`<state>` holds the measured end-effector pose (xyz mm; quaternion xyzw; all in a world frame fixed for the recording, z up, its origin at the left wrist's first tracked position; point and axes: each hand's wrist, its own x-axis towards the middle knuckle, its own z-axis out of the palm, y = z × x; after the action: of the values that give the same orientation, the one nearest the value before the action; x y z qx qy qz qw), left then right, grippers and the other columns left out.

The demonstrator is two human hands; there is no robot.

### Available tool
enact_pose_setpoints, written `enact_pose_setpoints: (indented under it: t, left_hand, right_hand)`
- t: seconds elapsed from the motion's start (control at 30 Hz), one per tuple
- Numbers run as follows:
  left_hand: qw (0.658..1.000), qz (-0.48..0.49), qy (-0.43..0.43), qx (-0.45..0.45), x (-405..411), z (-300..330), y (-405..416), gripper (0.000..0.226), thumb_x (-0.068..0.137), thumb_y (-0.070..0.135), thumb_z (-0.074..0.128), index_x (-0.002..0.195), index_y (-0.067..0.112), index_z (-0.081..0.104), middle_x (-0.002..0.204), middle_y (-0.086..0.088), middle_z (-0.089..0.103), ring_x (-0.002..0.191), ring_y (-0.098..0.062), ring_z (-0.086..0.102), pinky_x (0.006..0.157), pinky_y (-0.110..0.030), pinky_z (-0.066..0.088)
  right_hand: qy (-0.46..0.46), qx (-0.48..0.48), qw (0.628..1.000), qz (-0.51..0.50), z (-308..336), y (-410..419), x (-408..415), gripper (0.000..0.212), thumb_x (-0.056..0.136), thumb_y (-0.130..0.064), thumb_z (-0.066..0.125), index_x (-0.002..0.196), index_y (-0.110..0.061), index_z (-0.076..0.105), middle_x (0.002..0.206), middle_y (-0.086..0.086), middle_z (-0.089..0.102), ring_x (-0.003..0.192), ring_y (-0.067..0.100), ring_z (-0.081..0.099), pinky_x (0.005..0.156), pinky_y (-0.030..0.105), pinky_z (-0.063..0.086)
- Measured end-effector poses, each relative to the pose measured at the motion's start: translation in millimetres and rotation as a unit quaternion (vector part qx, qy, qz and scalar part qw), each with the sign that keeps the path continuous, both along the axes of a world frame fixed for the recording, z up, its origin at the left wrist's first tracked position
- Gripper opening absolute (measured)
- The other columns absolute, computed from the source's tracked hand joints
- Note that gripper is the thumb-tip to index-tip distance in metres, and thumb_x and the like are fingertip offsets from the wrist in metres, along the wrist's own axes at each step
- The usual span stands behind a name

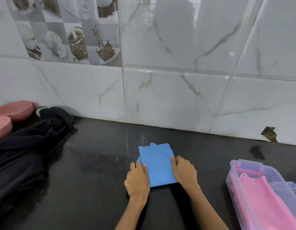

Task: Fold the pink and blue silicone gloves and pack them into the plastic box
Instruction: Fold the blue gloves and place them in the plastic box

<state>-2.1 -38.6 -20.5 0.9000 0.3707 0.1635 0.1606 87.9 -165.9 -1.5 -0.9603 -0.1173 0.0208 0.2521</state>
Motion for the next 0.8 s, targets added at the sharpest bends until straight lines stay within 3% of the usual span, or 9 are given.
enact_pose_setpoints:
  t: [0.13, 0.3, 0.4, 0.5, 0.57, 0.63, 0.7, 0.8]
  left_hand:
    - [1.0, -0.02, -0.001, 0.012, 3.5, 0.1, 2.4, 0.034, 0.102, 0.036, 0.024, 0.116, 0.017, 0.049, 0.096, 0.007, 0.06, 0.076, -0.011, 0.062, 0.058, -0.024, 0.045]
    - [0.997, -0.046, 0.051, 0.039, 7.8, 6.2, 2.7, 0.034, 0.103, 0.036, 0.026, 0.123, 0.014, 0.044, 0.082, 0.002, 0.068, 0.073, -0.016, 0.067, 0.055, -0.026, 0.041]
    - [0.995, -0.032, 0.081, 0.054, 7.7, 14.1, 3.5, 0.028, 0.097, 0.035, 0.049, 0.107, 0.011, 0.059, 0.063, 0.002, 0.066, 0.053, -0.013, 0.063, 0.045, -0.023, 0.034]
    - [0.992, -0.022, 0.121, 0.039, 5.9, 6.7, 1.5, 0.033, 0.103, 0.034, 0.025, 0.096, 0.021, 0.054, 0.064, 0.007, 0.057, 0.064, -0.013, 0.059, 0.044, -0.022, 0.025]
    - [0.992, -0.005, 0.118, 0.041, 6.8, 5.5, 0.7, 0.035, 0.104, 0.035, 0.021, 0.082, 0.022, 0.045, 0.056, 0.008, 0.039, 0.062, -0.011, 0.052, 0.042, -0.022, 0.02]
    - [0.995, 0.008, 0.102, 0.013, 5.6, 6.8, -2.4, 0.036, 0.102, 0.039, 0.024, 0.084, 0.02, 0.048, 0.065, 0.006, 0.049, 0.063, -0.012, 0.056, 0.044, -0.022, 0.028]
    - [0.998, 0.016, 0.064, -0.026, 1.7, 9.4, -6.6, 0.041, 0.098, 0.049, 0.03, 0.101, 0.015, 0.052, 0.087, 0.001, 0.059, 0.069, -0.016, 0.064, 0.048, -0.024, 0.037]
    - [0.993, 0.027, 0.062, -0.101, 1.1, 14.2, -7.6, 0.057, 0.091, 0.062, 0.033, 0.114, 0.01, 0.043, 0.108, -0.005, 0.05, 0.084, -0.02, 0.065, 0.054, -0.025, 0.04]
  right_hand:
    - [0.065, 0.103, 0.992, 0.024, -2.8, -18.6, -12.4, 0.034, 0.093, -0.036, 0.04, 0.065, -0.016, 0.037, 0.066, -0.002, 0.045, 0.056, 0.011, 0.039, 0.053, 0.025, 0.033]
    - [0.065, 0.081, 0.994, 0.029, -5.7, -25.5, -22.6, 0.04, 0.098, -0.031, 0.037, 0.062, -0.015, 0.03, 0.066, 0.0, 0.037, 0.056, 0.011, 0.032, 0.053, 0.023, 0.029]
    - [0.047, 0.025, 0.998, 0.023, -5.8, -22.8, -24.9, 0.04, 0.099, -0.029, 0.033, 0.061, -0.016, 0.029, 0.068, 0.0, 0.038, 0.061, 0.014, 0.037, 0.062, 0.028, 0.036]
    - [0.04, -0.019, 0.999, -0.005, -7.8, -17.8, -28.4, 0.035, 0.1, -0.035, 0.029, 0.075, -0.016, 0.045, 0.078, 0.002, 0.05, 0.075, 0.019, 0.048, 0.076, 0.033, 0.042]
    - [0.002, -0.029, 0.999, -0.035, -8.7, -14.3, -32.3, 0.04, 0.1, -0.035, 0.031, 0.066, -0.015, 0.04, 0.072, 0.0, 0.048, 0.067, 0.018, 0.049, 0.073, 0.031, 0.041]
    - [-0.018, 0.016, 0.997, -0.07, -8.9, -11.9, -33.2, 0.041, 0.097, -0.034, 0.039, 0.061, -0.015, 0.036, 0.069, 0.0, 0.045, 0.058, 0.015, 0.047, 0.06, 0.027, 0.039]
    - [-0.029, 0.057, 0.994, -0.091, -7.7, -8.8, -32.4, 0.041, 0.095, -0.036, 0.046, 0.062, -0.012, 0.043, 0.081, 0.0, 0.047, 0.057, 0.013, 0.048, 0.055, 0.024, 0.039]
    - [-0.023, 0.033, 0.996, -0.074, -5.7, 0.6, -28.9, 0.037, 0.094, -0.047, 0.044, 0.087, -0.01, 0.05, 0.096, 0.003, 0.05, 0.071, 0.017, 0.055, 0.06, 0.026, 0.041]
